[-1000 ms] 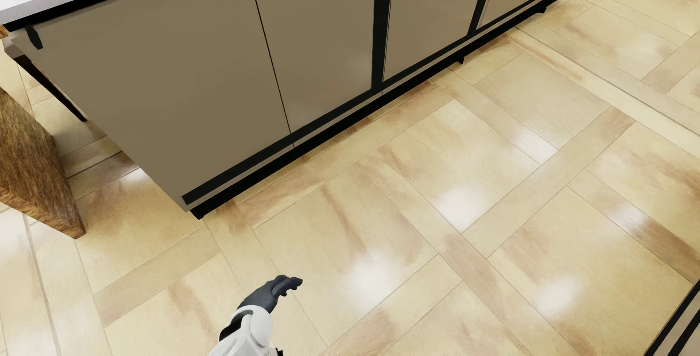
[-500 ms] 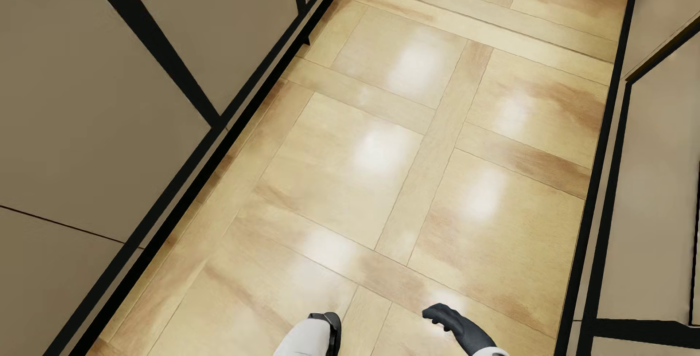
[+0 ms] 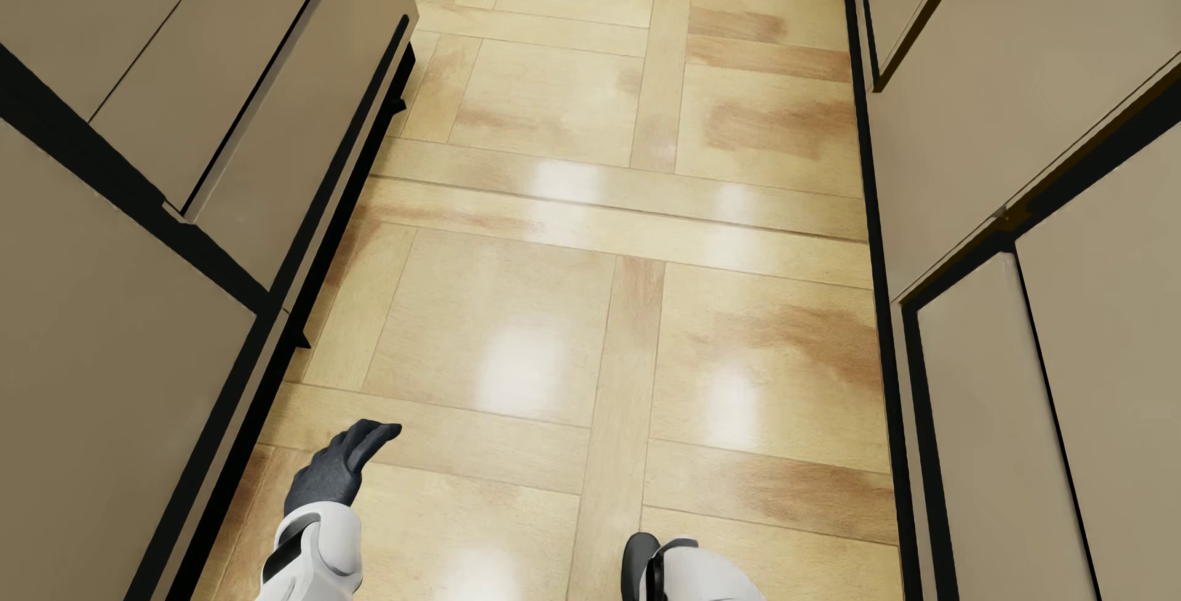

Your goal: Head to the armchair

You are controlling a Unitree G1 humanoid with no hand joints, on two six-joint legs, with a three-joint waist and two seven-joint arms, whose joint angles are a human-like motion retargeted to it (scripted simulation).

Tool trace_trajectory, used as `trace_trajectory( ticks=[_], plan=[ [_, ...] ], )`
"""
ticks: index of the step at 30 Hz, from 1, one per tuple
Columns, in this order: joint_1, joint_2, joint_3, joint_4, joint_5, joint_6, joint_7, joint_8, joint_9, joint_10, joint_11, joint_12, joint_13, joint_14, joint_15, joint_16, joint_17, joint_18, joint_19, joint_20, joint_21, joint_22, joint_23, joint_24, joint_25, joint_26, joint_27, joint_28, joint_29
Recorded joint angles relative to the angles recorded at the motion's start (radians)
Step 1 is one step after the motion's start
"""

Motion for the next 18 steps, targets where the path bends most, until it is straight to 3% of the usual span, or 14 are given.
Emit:
trace_trajectory(
  ticks=[2, 3, 4, 6, 7, 8, 9, 10, 11, 12, 13, 15, 17, 18],
  plan=[
    [-0.274, 0.197, 0.026, -0.079, 0.046, 0.001, -0.003, 0.036, -0.008, 0.039, -0.184, 0.061, -0.128, -0.065, -0.030, -0.043, -0.002, -0.010, 0.014, -0.051, 0.075, 0.044, 0.017, 0.004, -0.030, 0.013, 0.000, -0.079, 0.015],
    [-0.374, 0.291, 0.040, -0.111, 0.057, -0.005, 0.022, 0.059, -0.020, -0.045, -0.267, 0.097, -0.188, -0.094, -0.044, -0.059, -0.006, -0.036, 0.017, -0.072, 0.138, 0.086, 0.013, 0.007, -0.054, 0.013, -0.002, -0.121, 0.052],
    [-0.458, 0.365, 0.056, -0.133, 0.067, -0.014, 0.043, 0.082, -0.033, -0.165, -0.305, 0.147, -0.250, -0.109, -0.077, -0.062, -0.017, -0.027, 0.019, -0.088, 0.211, 0.115, 0.000, 0.018, -0.088, 0.011, -0.023, -0.169, 0.111],
    [-0.568, 0.483, 0.094, -0.155, 0.081, -0.026, 0.041, 0.129, -0.055, -0.521, -0.293, 0.213, -0.363, -0.091, -0.181, -0.071, -0.050, -0.010, 0.024, -0.103, 0.389, 0.167, -0.091, 0.048, -0.156, 0.027, -0.108, -0.259, 0.204],
    [-0.575, 0.548, 0.112, -0.152, 0.082, -0.029, 0.026, 0.145, -0.064, -0.765, -0.291, 0.251, -0.410, -0.100, -0.222, -0.081, -0.071, -0.044, 0.026, -0.088, 0.463, 0.192, -0.156, 0.056, -0.160, 0.034, -0.154, -0.270, 0.217],
    [-0.561, 0.619, 0.129, -0.148, 0.075, -0.032, 0.013, 0.168, -0.072, -0.983, -0.294, 0.287, -0.436, -0.109, -0.242, -0.104, -0.092, -0.033, 0.027, -0.065, 0.511, 0.233, -0.215, 0.060, -0.133, 0.051, -0.189, -0.251, 0.204],
    [-0.534, 0.672, 0.143, -0.127, 0.062, -0.033, 0.067, 0.184, -0.078, -1.081, -0.257, 0.319, -0.434, -0.127, -0.212, -0.132, -0.108, -0.024, 0.046, -0.046, 0.536, 0.288, -0.256, 0.072, -0.079, 0.083, -0.202, -0.224, 0.185],
    [-0.517, 0.692, 0.155, -0.118, 0.032, -0.037, 0.114, 0.197, -0.079, -1.002, -0.158, 0.341, -0.407, -0.106, -0.123, -0.163, -0.128, 0.011, 0.053, -0.050, 0.543, 0.349, -0.286, 0.094, -0.018, 0.121, -0.192, -0.221, 0.170],
    [-0.508, 0.655, 0.165, -0.125, -0.009, -0.046, 0.136, 0.210, -0.075, -0.880, 0.028, 0.351, -0.361, -0.011, 0.092, -0.193, -0.156, 0.117, 0.082, -0.076, 0.534, 0.406, -0.309, 0.123, 0.035, 0.142, -0.163, -0.253, 0.156],
    [-0.487, 0.568, 0.167, -0.129, -0.050, -0.058, 0.159, 0.215, -0.068, -0.753, 0.280, 0.344, -0.301, -0.028, 0.340, -0.207, -0.176, 0.121, 0.158, -0.108, 0.505, 0.453, -0.321, 0.141, 0.075, 0.138, -0.124, -0.304, 0.129],
    [-0.446, 0.450, 0.158, -0.145, -0.123, -0.073, 0.175, 0.186, -0.061, -0.670, 0.504, 0.319, -0.243, -0.129, 0.462, -0.209, -0.178, 0.116, 0.185, -0.130, 0.458, 0.488, -0.305, 0.139, 0.098, 0.117, -0.077, -0.354, 0.091],
    [-0.279, 0.203, 0.114, -0.200, -0.196, -0.099, 0.186, 0.132, -0.057, -0.689, 0.693, 0.227, -0.174, -0.263, 0.263, -0.188, -0.131, 0.100, 0.035, -0.148, 0.347, 0.524, -0.160, 0.116, 0.121, 0.089, 0.057, -0.375, 0.015],
    [-0.062, 0.024, 0.068, -0.250, -0.197, -0.102, 0.167, 0.046, -0.073, -0.818, 0.527, 0.118, -0.141, -0.334, 0.128, -0.148, -0.099, 0.078, 0.023, -0.183, 0.255, 0.508, 0.054, 0.166, 0.111, 0.077, 0.225, -0.302, 0.019],
    [0.028, -0.045, 0.048, -0.266, -0.176, -0.097, 0.154, 0.030, -0.083, -0.847, 0.370, 0.054, -0.107, -0.380, 0.105, -0.124, -0.118, 0.072, 0.076, -0.206, 0.240, 0.479, 0.132, 0.188, 0.087, 0.060, 0.273, -0.273, 0.086]
  ],
)
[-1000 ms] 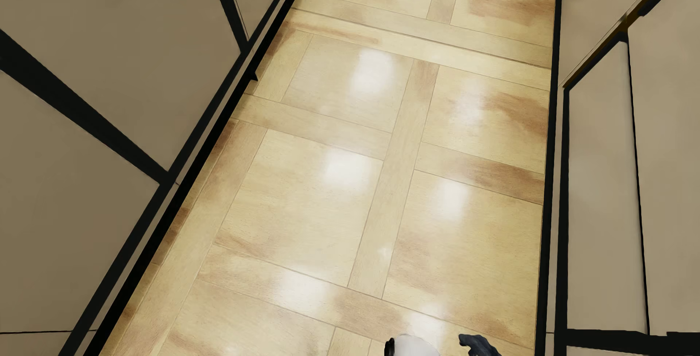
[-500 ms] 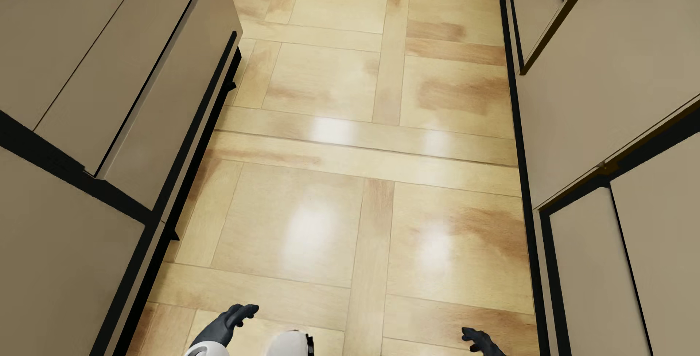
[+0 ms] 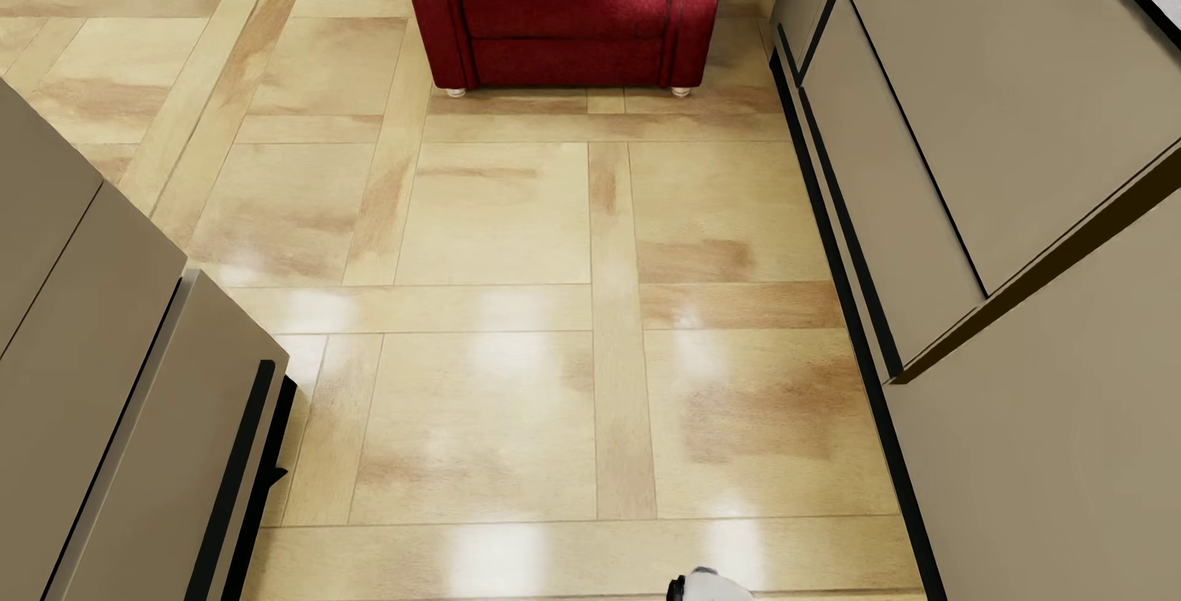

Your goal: Head to the armchair

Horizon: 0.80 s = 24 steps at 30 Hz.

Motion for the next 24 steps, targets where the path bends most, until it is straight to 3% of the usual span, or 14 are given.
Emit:
trace_trajectory(
  ticks=[2, 4, 6, 7, 8, 9, 10, 13, 17, 18, 19, 20, 22, 24],
  plan=[
    [0.159, -0.078, -0.039, -0.003, 0.063, 0.011, -0.037, 0.063, -0.012, -0.017, -0.447, -0.128, 0.112, -0.094, 0.046, 0.041, -0.049, -0.024, 0.061, -0.012, 0.002, -0.112, 0.057, -0.014, -0.066, -0.064, -0.018, 0.041, 0.180],
    [0.346, -0.065, -0.068, 0.019, 0.062, 0.017, -0.108, 0.118, -0.014, -0.031, -0.847, -0.200, 0.266, -0.116, 0.029, 0.045, -0.039, -0.056, 0.121, 0.056, -0.099, -0.241, 0.033, -0.121, -0.070, -0.124, -0.049, 0.153, 0.207],
    [0.453, -0.052, -0.088, 0.080, 0.027, 0.017, -0.150, -0.025, -0.012, 0.093, -0.692, -0.178, 0.368, 0.065, 0.243, 0.054, 0.049, -0.075, 0.090, 0.138, -0.257, -0.346, 0.033, -0.237, -0.032, -0.158, -0.025, 0.283, 0.131],
    [0.421, -0.074, -0.098, 0.128, 0.059, 0.029, -0.175, -0.010, -0.002, 0.291, -0.487, -0.145, 0.378, 0.271, 0.234, 0.074, 0.095, -0.136, -0.068, 0.164, -0.305, -0.390, 0.044, -0.255, -0.031, -0.152, -0.012, 0.317, 0.107],
    [0.318, -0.060, -0.100, 0.181, 0.075, 0.042, -0.163, -0.028, 0.011, 0.560, -0.338, -0.099, 0.362, 0.458, 0.100, 0.073, 0.118, -0.174, -0.075, 0.190, -0.331, -0.418, 0.049, -0.260, -0.047, -0.136, -0.005, 0.344, 0.101],
    [0.172, -0.012, -0.093, 0.228, 0.097, 0.058, -0.164, -0.045, 0.023, 0.801, -0.269, -0.060, 0.327, 0.449, -0.003, 0.056, 0.129, -0.130, -0.082, 0.200, -0.333, -0.414, 0.039, -0.259, -0.078, -0.112, -0.008, 0.362, 0.112],
    [0.012, 0.066, -0.077, 0.239, 0.121, 0.071, -0.173, -0.058, 0.032, 0.949, -0.273, -0.040, 0.286, 0.360, -0.064, 0.037, 0.132, -0.040, -0.084, 0.176, -0.315, -0.368, 0.007, -0.249, -0.118, -0.083, -0.032, 0.350, 0.123],
    [-0.327, 0.321, -0.024, 0.186, 0.182, 0.077, -0.083, -0.052, 0.021, 0.782, -0.363, 0.019, 0.167, 0.181, -0.155, 0.057, 0.119, 0.027, -0.077, 0.006, -0.215, -0.153, -0.168, -0.141, -0.223, -0.013, -0.186, 0.097, 0.068],
    [-0.429, 0.578, 0.023, 0.131, 0.182, 0.063, -0.030, -0.033, -0.021, -0.118, -0.217, 0.378, 0.009, 0.232, -0.456, 0.093, 0.004, -0.040, -0.050, 0.083, 0.011, -0.307, -0.438, -0.038, -0.098, -0.055, -0.402, -0.049, 0.121],
    [-0.467, 0.617, 0.030, 0.147, 0.159, 0.064, -0.010, -0.008, -0.024, -0.084, -0.116, 0.480, -0.024, 0.396, -0.507, 0.040, -0.055, 0.060, -0.037, 0.172, 0.062, -0.379, -0.534, -0.080, -0.057, -0.070, -0.431, -0.044, 0.138],
    [-0.521, 0.625, 0.035, 0.164, 0.121, 0.054, 0.012, 0.020, -0.017, 0.106, 0.041, 0.509, -0.039, 0.563, -0.469, -0.008, -0.095, 0.077, -0.037, 0.217, 0.065, -0.390, -0.625, -0.112, -0.023, -0.061, -0.448, -0.032, 0.120],
    [-0.569, 0.607, 0.037, 0.154, 0.090, 0.035, 0.013, 0.034, -0.005, 0.310, 0.206, 0.446, -0.021, 0.471, -0.295, -0.014, -0.078, 0.071, -0.035, 0.198, 0.014, -0.320, -0.673, -0.078, 0.000, -0.018, -0.450, -0.017, 0.039],
    [-0.550, 0.518, 0.028, 0.106, -0.014, -0.004, -0.012, -0.028, 0.014, 0.472, 0.460, 0.186, 0.010, 0.313, 0.036, 0.006, 0.067, 0.041, 0.037, 0.074, -0.089, -0.096, -0.592, 0.117, 0.009, 0.063, -0.386, -0.048, -0.230],
    [-0.455, 0.350, 0.011, 0.066, -0.045, -0.030, -0.028, -0.037, 0.018, 0.394, 0.541, -0.020, -0.061, 0.282, -0.055, -0.072, 0.058, 0.010, -0.001, 0.181, -0.013, -0.111, -0.394, 0.069, -0.037, 0.038, -0.321, 0.035, -0.181]
  ],
)
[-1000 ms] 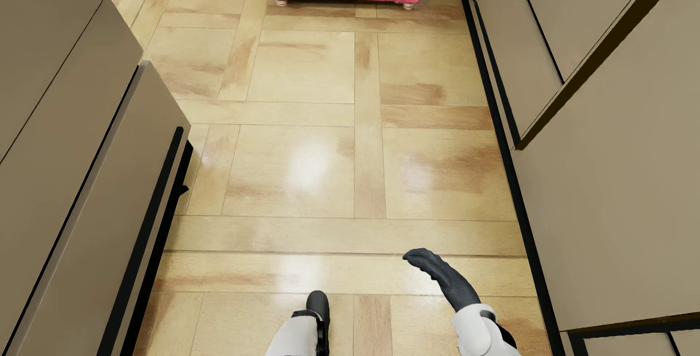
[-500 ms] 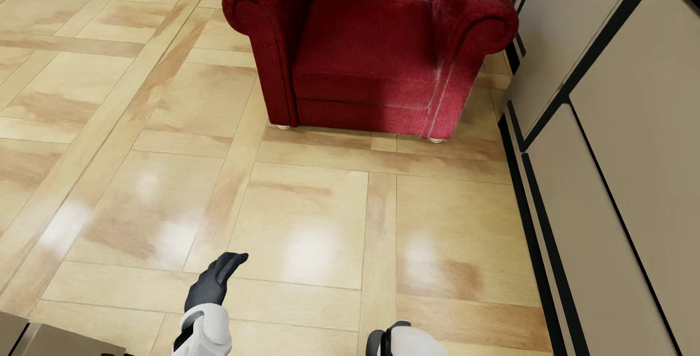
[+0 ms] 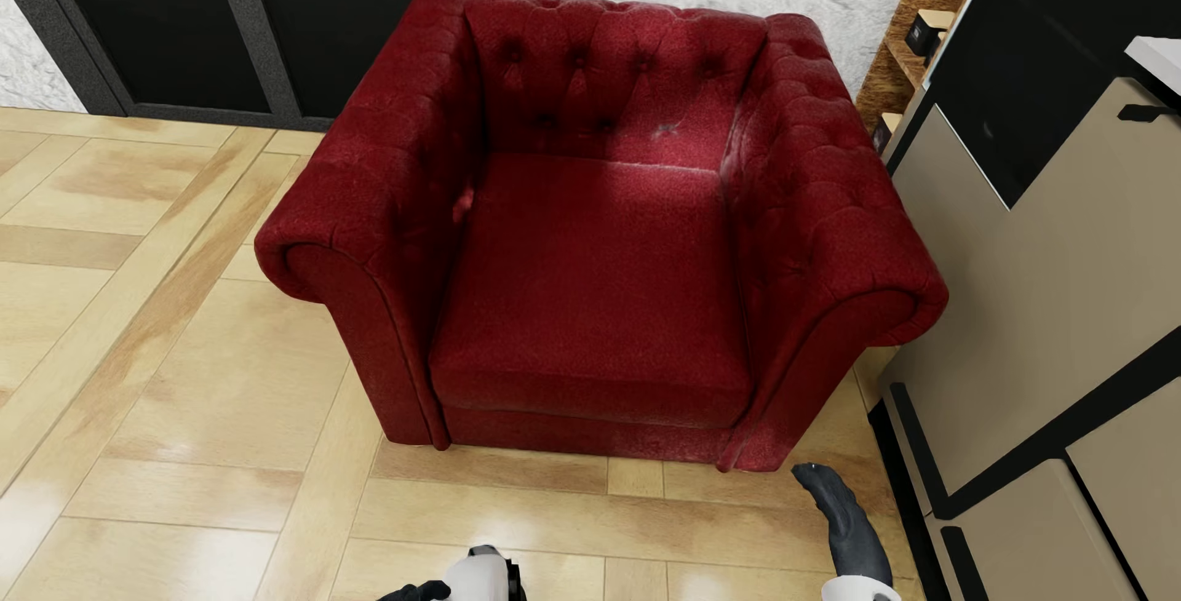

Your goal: Head to the armchair

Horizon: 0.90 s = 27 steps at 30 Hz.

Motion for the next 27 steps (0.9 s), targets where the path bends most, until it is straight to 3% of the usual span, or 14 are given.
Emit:
trace_trajectory(
  ticks=[2, 3, 6, 8, 11, 13, 14, 15, 17, 19, 21, 23, 26, 27],
  plan=[
    [0.112, -0.128, -0.007, -0.017, -0.090, -0.013, -0.009, -0.036, -0.003, -0.142, -0.134, -0.107, -0.043, 0.011, -0.139, -0.057, -0.080, -0.031, -0.081, 0.099, 0.123, -0.111, 0.170, -0.200, -0.147, -0.162, 0.035, 0.170, 0.233],
    [0.164, -0.180, -0.014, -0.017, -0.073, -0.014, -0.013, 0.009, -0.006, -0.208, -0.270, -0.155, -0.061, 0.016, -0.157, -0.040, -0.094, -0.043, -0.077, 0.064, 0.140, -0.163, 0.227, -0.229, -0.179, -0.220, 0.069, 0.209, 0.307],
    [0.257, -0.142, -0.046, -0.002, 0.081, -0.001, -0.055, 0.354, -0.020, -0.335, -0.874, -0.296, -0.066, 0.007, -0.038, 0.064, -0.120, -0.083, 0.156, -0.065, 0.126, -0.356, 0.265, -0.164, -0.192, -0.294, 0.121, 0.213, 0.373],
    [0.253, -0.115, -0.055, -0.016, 0.058, 0.002, -0.100, 0.286, -0.023, -0.363, -0.913, -0.378, -0.024, 0.015, -0.074, 0.088, -0.116, -0.103, 0.111, -0.100, 0.055, -0.428, 0.248, -0.211, -0.178, -0.324, 0.142, 0.209, 0.324],
    [0.210, -0.090, -0.067, 0.006, 0.085, 0.032, -0.167, 0.202, -0.020, -0.385, -1.020, -0.375, -0.008, 0.051, -0.041, 0.128, -0.034, -0.151, 0.061, -0.099, -0.046, -0.430, 0.297, -0.273, -0.101, -0.264, 0.199, 0.194, 0.251],
    [0.195, -0.059, -0.064, 0.025, 0.095, 0.061, -0.179, 0.147, -0.020, -0.409, -1.106, -0.349, 0.001, 0.044, -0.021, 0.141, -0.015, -0.197, 0.056, -0.142, -0.030, -0.356, 0.313, -0.227, -0.119, -0.185, 0.197, 0.168, 0.285],
    [0.184, -0.053, -0.061, 0.052, 0.100, 0.074, -0.136, 0.134, -0.020, -0.378, -1.125, -0.325, 0.003, -0.001, -0.017, 0.144, -0.014, -0.201, 0.057, -0.173, -0.020, -0.293, 0.317, -0.187, -0.130, -0.140, 0.191, 0.135, 0.301],
    [0.179, -0.050, -0.057, 0.082, 0.107, 0.085, -0.084, 0.132, -0.020, -0.306, -1.137, -0.292, 0.001, -0.065, -0.017, 0.145, -0.014, -0.152, 0.060, -0.206, -0.013, -0.223, 0.321, -0.143, -0.136, -0.099, 0.188, 0.085, 0.314],
    [0.203, -0.045, -0.051, 0.146, 0.128, 0.101, 0.003, 0.141, -0.024, -0.173, -1.160, -0.200, -0.008, -0.091, -0.020, 0.133, -0.015, -0.116, 0.081, -0.242, -0.007, -0.095, 0.315, -0.101, -0.146, -0.049, 0.184, 0.002, 0.326],
    [0.298, -0.043, -0.045, 0.171, 0.149, 0.114, 0.065, 0.167, -0.033, -0.269, -1.178, -0.079, -0.016, -0.156, -0.029, 0.094, -0.007, -0.115, 0.103, -0.193, -0.034, 0.009, 0.289, -0.175, -0.136, -0.032, 0.179, -0.014, 0.309],
    [0.393, -0.035, -0.040, 0.170, 0.163, 0.121, 0.122, 0.203, -0.042, -0.401, -1.183, 0.021, 0.002, -0.170, -0.026, 0.042, -0.001, -0.112, 0.083, -0.134, -0.081, 0.108, 0.277, -0.260, -0.104, 0.004, 0.155, 0.002, 0.267],
    [0.445, -0.025, -0.035, 0.157, 0.163, 0.119, 0.140, 0.215, -0.048, -0.480, -1.183, 0.069, 0.012, -0.148, -0.027, -0.002, 0.019, -0.113, 0.068, -0.158, -0.140, 0.209, 0.299, -0.278, -0.083, 0.032, 0.154, 0.006, 0.235],
    [0.455, -0.005, -0.025, 0.153, 0.159, 0.112, 0.131, 0.206, -0.050, -0.483, -1.187, 0.094, 0.020, -0.153, -0.021, -0.009, 0.062, -0.114, 0.057, -0.199, -0.200, 0.251, 0.349, -0.287, -0.078, 0.015, 0.175, -0.070, 0.247],
    [0.454, 0.001, -0.020, 0.154, 0.159, 0.110, 0.127, 0.201, -0.049, -0.472, -1.188, 0.095, 0.018, -0.159, -0.021, -0.006, 0.069, -0.115, 0.054, -0.189, -0.199, 0.238, 0.372, -0.296, -0.091, 0.010, 0.181, -0.060, 0.262]
  ],
)
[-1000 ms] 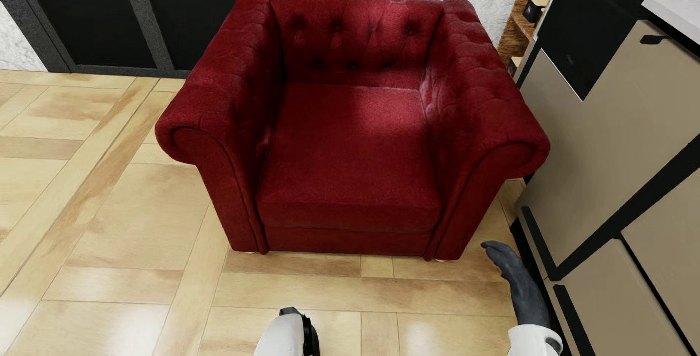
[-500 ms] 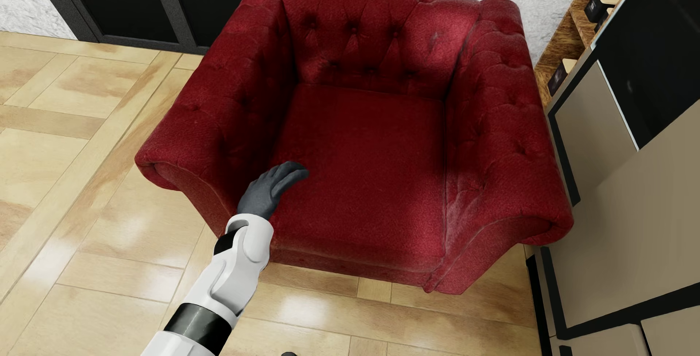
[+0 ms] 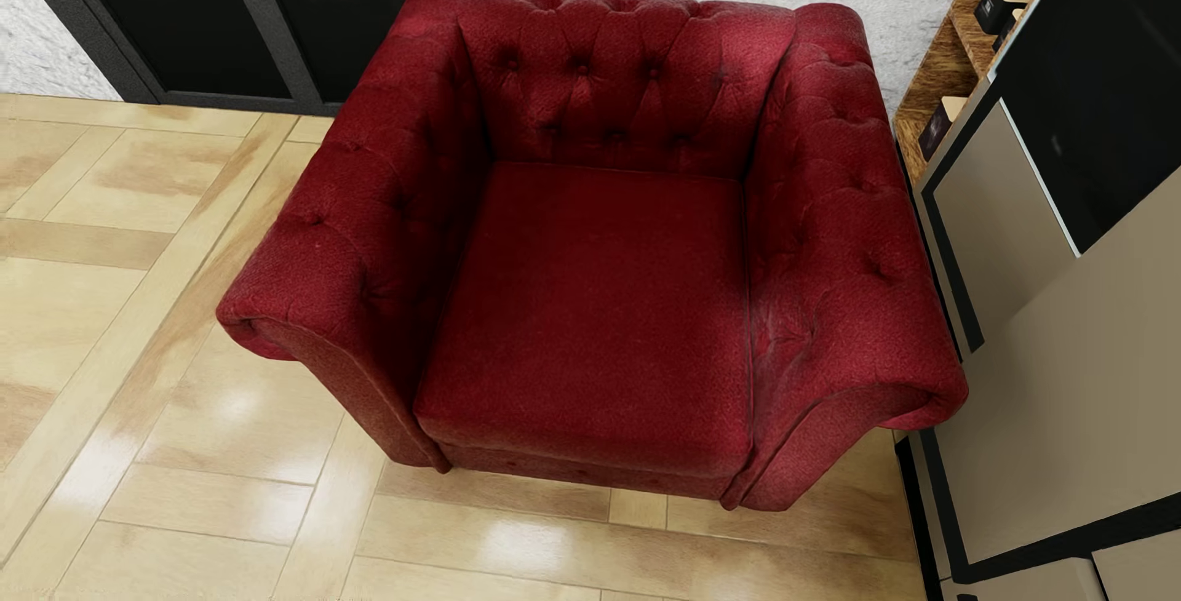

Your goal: Head to the armchair

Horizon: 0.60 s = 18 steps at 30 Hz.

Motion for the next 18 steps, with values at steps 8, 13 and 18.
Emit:
trace_trajectory(
  ticks=[8, 13, 18],
  plan=[
    [0.021, 0.050, 0.019, -0.007, -0.010, -0.012, -0.043, -0.044, -0.002, 0.004, 0.000, -0.122, -0.019, -0.009, -0.019, 0.025, -0.002, -0.004, -0.009, 0.012, 0.025, -0.134, 0.016, 0.037, -0.082, -0.070, 0.004, 0.130, 0.048],
    [0.009, 0.050, 0.010, -0.009, -0.017, -0.018, -0.068, -0.065, 0.001, 0.039, 0.026, -0.161, -0.040, -0.048, -0.059, 0.045, -0.009, 0.000, 0.000, 0.016, 0.014, -0.226, -0.042, 0.020, -0.069, -0.115, -0.020, 0.200, 0.026],
    [0.003, 0.068, -0.003, -0.002, -0.023, -0.022, -0.094, -0.106, 0.003, 0.088, 0.047, -0.149, -0.042, -0.119, -0.147, 0.067, 0.005, -0.024, -0.023, -0.001, 0.022, -0.194, -0.094, 0.014, -0.052, -0.091, -0.030, 0.165, 0.023]
  ],
)
